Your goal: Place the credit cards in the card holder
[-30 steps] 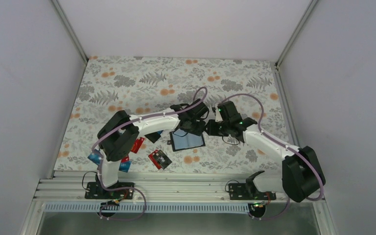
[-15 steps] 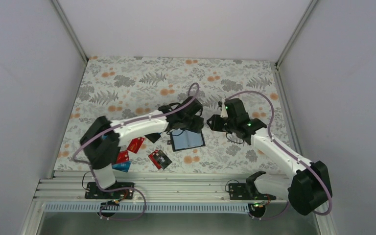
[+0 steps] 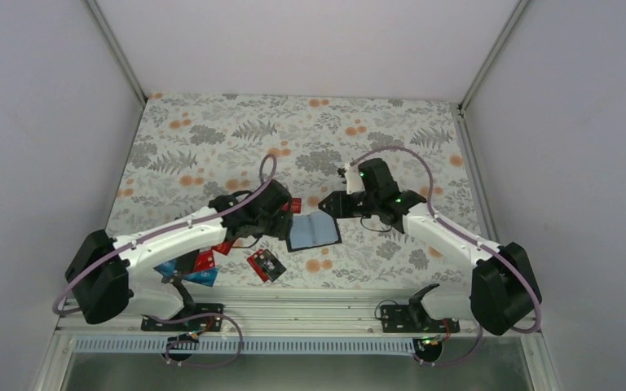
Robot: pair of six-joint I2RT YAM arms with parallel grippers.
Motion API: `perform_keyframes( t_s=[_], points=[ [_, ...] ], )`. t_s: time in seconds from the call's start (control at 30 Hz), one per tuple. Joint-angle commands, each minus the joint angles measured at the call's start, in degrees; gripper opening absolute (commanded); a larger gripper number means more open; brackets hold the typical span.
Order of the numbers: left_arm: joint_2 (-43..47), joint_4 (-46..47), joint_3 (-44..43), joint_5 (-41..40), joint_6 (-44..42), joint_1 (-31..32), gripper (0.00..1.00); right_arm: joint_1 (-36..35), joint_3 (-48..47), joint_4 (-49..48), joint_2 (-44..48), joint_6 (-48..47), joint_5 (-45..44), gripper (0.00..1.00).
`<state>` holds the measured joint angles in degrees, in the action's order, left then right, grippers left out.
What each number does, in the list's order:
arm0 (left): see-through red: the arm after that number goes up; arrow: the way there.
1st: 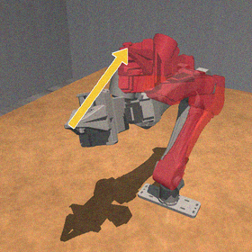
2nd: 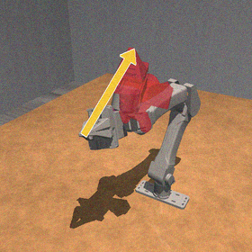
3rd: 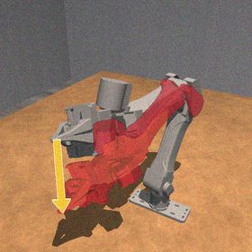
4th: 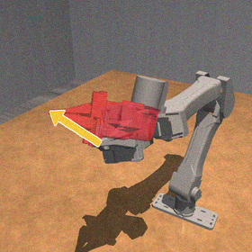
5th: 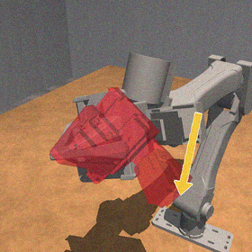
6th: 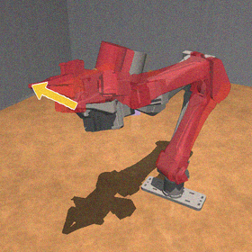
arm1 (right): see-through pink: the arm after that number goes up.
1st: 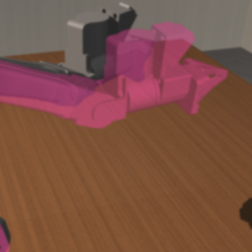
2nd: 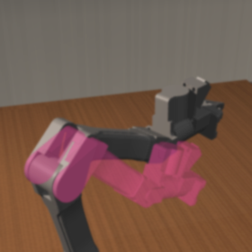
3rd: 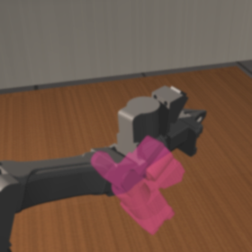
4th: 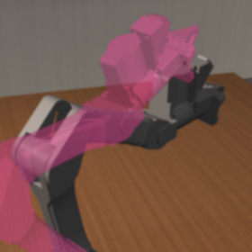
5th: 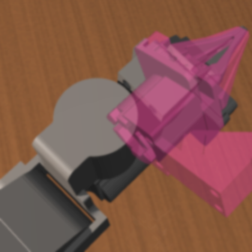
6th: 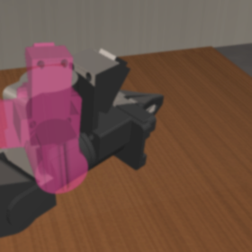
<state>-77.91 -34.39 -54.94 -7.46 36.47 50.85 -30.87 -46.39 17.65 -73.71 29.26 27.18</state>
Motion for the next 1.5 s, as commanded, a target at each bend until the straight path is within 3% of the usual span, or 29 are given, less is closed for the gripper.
perform_keyframes(
  t_s=[0.0,0.23,0.53,0.73,1.03,1.47],
  points=[
    [4.79,-9.63,3.47,0.26,5.62,1.49,0.65,-4.82,0.15,-4.24,-1.26,-1.98,4.23,0.28],
    [11.12,-12.49,9.76,4.13,10.41,3.79,0.65,-14.38,-0.08,-5.65,-5.14,-4.35,4.20,0.28],
    [11.05,-6.72,18.13,4.28,15.86,7.01,0.65,-24.97,-2.11,-5.77,-13.11,-4.76,0.73,0.26],
    [8.18,-3.86,17.84,-0.11,14.91,7.42,0.65,-26.17,-1.64,-6.40,-14.50,-2.87,-1.39,0.23],
    [2.18,0.11,15.28,-3.66,9.14,7.17,0.65,-24.96,3.43,-3.91,-11.82,4.80,-12.52,0.25],
    [-1.81,3.07,17.03,-0.83,7.79,7.11,0.65,-24.19,10.55,-1.48,-2.94,7.35,-8.64,0.28]
  ],
)
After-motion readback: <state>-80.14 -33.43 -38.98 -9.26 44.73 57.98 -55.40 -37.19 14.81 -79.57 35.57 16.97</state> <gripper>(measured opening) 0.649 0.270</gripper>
